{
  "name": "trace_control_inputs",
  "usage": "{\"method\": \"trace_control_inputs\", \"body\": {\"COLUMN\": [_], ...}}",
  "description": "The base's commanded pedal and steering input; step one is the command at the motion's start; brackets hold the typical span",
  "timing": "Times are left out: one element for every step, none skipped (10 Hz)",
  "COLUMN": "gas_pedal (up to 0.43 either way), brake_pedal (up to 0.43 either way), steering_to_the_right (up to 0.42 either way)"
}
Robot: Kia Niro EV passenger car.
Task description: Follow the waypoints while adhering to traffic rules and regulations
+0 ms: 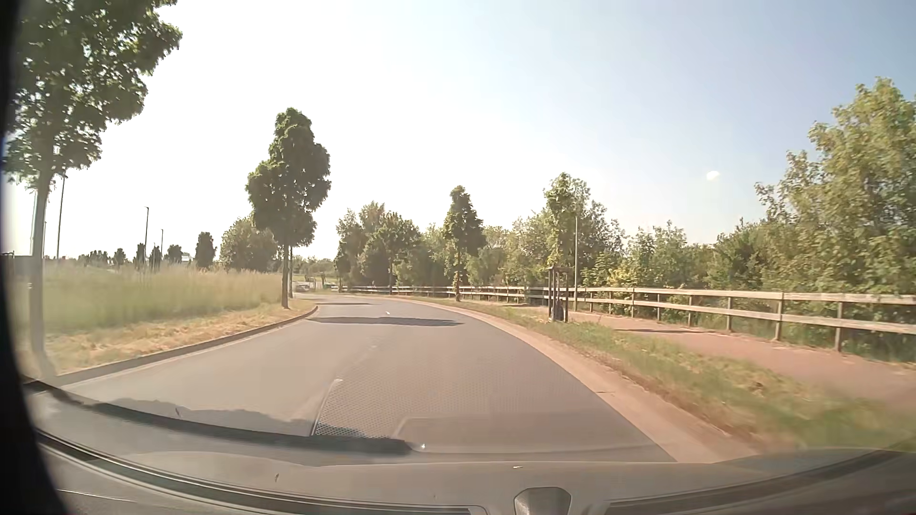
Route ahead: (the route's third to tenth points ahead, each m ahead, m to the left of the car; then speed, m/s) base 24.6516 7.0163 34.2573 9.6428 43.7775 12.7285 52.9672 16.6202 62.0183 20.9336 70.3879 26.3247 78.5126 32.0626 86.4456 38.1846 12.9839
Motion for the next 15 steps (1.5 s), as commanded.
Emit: {"method": "trace_control_inputs", "body": {"gas_pedal": [0.130, 0.130, 0.130, 0.130, 0.130, 0.130, 0.130, 0.130, 0.130, 0.130, 0.130, 0.130, 0.130, 0.130, 0.130], "brake_pedal": [0.006, 0.006, 0.006, 0.006, 0.006, 0.006, 0.006, 0.006, 0.006, 0.006, 0.006, 0.006, 0.006, 0.006, 0.006], "steering_to_the_right": [-0.037, -0.037, -0.037, -0.036, -0.037, -0.037, -0.036, -0.036, -0.036, -0.036, -0.036, -0.036, -0.035, -0.035, -0.034]}}
